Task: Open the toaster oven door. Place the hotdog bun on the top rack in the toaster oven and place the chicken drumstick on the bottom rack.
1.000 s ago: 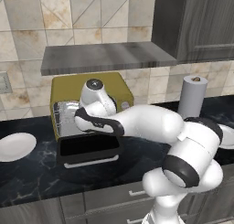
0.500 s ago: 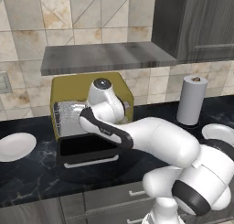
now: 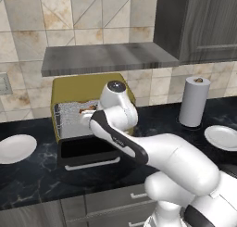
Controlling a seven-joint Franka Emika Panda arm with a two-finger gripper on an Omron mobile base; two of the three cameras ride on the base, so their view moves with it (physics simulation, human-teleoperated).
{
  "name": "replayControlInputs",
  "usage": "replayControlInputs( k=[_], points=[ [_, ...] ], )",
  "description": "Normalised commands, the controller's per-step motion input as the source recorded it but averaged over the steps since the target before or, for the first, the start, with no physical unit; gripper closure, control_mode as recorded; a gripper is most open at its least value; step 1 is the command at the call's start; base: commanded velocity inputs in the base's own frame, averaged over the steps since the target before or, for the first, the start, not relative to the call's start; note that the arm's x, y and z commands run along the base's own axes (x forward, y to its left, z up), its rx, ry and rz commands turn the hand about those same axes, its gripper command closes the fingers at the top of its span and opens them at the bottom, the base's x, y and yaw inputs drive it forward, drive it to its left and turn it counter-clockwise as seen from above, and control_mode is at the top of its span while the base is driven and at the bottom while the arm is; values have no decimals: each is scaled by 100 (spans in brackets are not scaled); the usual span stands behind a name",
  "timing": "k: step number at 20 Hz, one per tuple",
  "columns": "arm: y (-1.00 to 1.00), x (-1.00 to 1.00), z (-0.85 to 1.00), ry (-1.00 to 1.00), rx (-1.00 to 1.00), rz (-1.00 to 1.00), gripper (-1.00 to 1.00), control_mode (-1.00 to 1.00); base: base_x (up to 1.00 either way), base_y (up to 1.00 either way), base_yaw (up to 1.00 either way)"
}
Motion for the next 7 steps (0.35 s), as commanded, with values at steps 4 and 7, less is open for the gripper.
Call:
replayControlInputs(
  k=[4,7],
  points=[
    [-41,-41,11,0,-2,12,-100,-100,0,0,0],
    [-39,-44,13,0,-1,0,-100,-100,0,0,0]
  ],
)
